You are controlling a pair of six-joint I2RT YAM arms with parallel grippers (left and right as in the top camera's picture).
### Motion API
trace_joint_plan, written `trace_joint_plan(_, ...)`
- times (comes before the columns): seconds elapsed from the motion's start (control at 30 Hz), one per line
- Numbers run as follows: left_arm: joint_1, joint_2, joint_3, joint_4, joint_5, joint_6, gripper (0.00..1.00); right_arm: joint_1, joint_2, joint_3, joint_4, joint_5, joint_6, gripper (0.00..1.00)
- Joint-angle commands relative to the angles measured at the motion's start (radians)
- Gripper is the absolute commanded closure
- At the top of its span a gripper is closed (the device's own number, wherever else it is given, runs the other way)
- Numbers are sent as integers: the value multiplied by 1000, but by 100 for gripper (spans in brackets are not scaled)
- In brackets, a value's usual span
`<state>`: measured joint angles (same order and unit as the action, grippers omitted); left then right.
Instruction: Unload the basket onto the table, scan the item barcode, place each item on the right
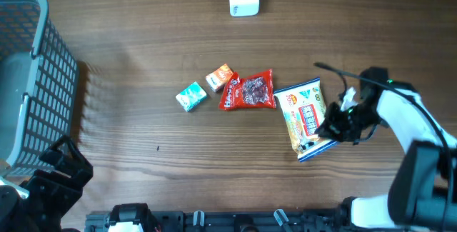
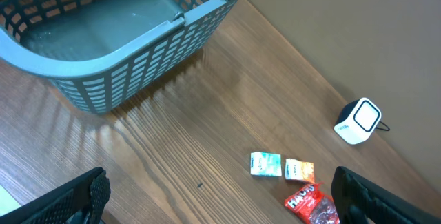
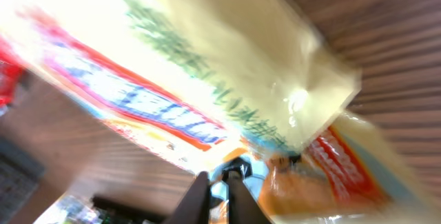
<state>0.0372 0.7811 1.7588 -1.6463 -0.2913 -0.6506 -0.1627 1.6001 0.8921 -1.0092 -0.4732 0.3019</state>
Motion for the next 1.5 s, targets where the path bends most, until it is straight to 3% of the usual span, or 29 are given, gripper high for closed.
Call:
trace_joint_plan(0.0,7,-1,1,2,-13,-12,0,-2,-141,84,-26,152,24,79)
trace_joint_plan(0.17,7,-1,1,2,-13,-12,0,0,-177,14,-90,335,143,78)
trace_joint_plan(0.3,7,-1,1,2,-13,-12,0,2,-176,-199,116,243,156,88)
trace_joint_plan(0.37,7,-1,1,2,-13,-12,0,2,-175,-181,101,248,165,95)
trace_joint_plan(0.53,7,-1,1,2,-13,-13,0,4,-176,96,-103,266,164,96)
trace_joint_plan(0.6,7,-1,1,2,-13,-12,0,21,-176,163,-92,250,143,96)
trace_joint_plan(0.8,7,-1,1,2,-13,-12,0,74,-150,-11,33,291,208,96)
trace_joint_plan(0.93,7,-1,1,2,-13,-12,0,74,-111,-183,180,187,222,96)
trace_joint_plan(1.2,7,-1,1,2,-13,-12,0,81,-108,-163,127,161,276,96)
trace_joint_plan(1.3,7,-1,1,2,-13,-13,0,178,-106,-185,153,173,312,96)
trace_joint_plan(1.37,7,-1,1,2,-13,-12,0,294,-90,-263,277,161,413,96)
trace_joint_plan(1.47,7,-1,1,2,-13,-12,0,363,-35,-261,329,106,365,96)
